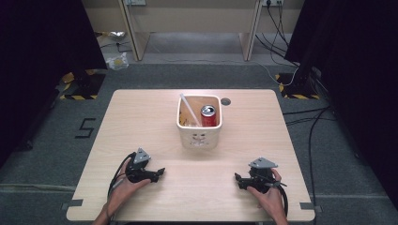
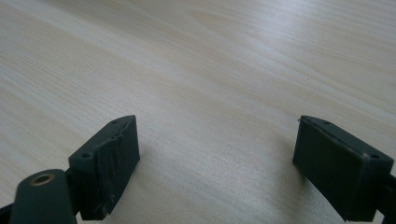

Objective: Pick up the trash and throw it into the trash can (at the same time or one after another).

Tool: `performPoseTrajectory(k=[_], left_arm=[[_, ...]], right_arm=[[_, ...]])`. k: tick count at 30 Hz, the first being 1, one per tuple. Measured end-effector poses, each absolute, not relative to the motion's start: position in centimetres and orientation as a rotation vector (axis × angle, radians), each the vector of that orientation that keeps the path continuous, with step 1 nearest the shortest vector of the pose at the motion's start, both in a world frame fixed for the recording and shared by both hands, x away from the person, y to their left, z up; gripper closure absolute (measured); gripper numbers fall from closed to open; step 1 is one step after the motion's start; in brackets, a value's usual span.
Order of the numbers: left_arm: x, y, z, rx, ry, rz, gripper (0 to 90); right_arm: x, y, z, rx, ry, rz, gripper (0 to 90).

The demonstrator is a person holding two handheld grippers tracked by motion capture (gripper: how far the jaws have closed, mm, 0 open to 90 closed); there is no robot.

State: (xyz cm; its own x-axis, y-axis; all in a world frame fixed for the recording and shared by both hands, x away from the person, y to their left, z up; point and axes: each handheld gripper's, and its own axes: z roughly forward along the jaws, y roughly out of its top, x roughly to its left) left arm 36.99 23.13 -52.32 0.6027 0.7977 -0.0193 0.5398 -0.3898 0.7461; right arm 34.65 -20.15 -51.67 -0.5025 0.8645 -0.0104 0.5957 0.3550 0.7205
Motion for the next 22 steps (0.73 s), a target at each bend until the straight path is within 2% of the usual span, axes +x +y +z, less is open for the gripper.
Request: performPoseTrajectory(k=[22], left_arm=[[36.99, 23.13, -52.31, 2.092, 1.052, 0.447, 14.3]], right_arm=[[34.60, -20.10, -51.67, 1.285, 2.227, 0.936, 14.2]])
